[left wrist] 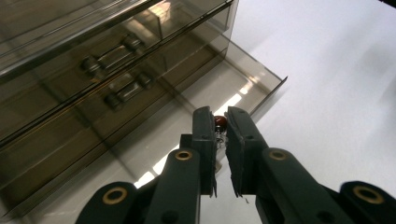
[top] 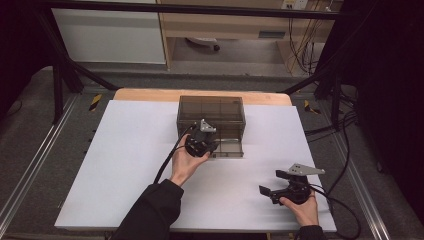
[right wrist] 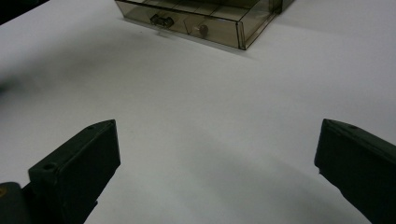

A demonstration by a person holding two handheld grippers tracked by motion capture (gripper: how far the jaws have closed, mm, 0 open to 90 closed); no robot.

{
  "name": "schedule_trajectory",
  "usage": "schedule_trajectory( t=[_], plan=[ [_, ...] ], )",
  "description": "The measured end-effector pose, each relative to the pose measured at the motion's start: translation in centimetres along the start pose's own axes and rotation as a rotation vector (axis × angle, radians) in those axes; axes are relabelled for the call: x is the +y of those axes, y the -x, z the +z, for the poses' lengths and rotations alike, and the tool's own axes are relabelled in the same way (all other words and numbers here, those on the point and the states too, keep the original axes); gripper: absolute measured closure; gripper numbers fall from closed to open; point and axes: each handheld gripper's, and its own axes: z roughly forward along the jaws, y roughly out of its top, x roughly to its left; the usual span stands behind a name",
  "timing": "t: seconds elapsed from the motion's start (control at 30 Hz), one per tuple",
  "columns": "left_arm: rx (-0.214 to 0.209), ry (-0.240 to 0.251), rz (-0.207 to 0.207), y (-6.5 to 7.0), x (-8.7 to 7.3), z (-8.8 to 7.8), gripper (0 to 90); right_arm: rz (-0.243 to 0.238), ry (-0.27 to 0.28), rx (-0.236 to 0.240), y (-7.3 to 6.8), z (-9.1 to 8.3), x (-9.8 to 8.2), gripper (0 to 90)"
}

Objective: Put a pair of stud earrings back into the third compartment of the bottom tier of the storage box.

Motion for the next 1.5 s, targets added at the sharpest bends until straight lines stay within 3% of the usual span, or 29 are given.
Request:
schedule_trajectory(
  t=[0.5,0.9,1.2,1.5],
  plan=[
    [-0.008,-0.027,0.025,1.2,1.1,4.1,81.8,-0.002,0.001,0.004,0.0,0.0,0.0,0.7],
    [0.023,-0.052,0.017,0.5,0.9,6.2,80.9,-0.003,0.011,0.007,0.0,-0.1,0.0,0.7],
    [0.0,-0.021,0.041,1.0,1.1,5.1,67.7,-0.003,0.011,0.007,0.0,-0.1,0.0,0.7],
    [-0.047,0.024,0.04,0.8,0.5,1.0,50.6,0.0,0.011,0.006,0.0,-0.1,0.0,0.7]
  ],
)
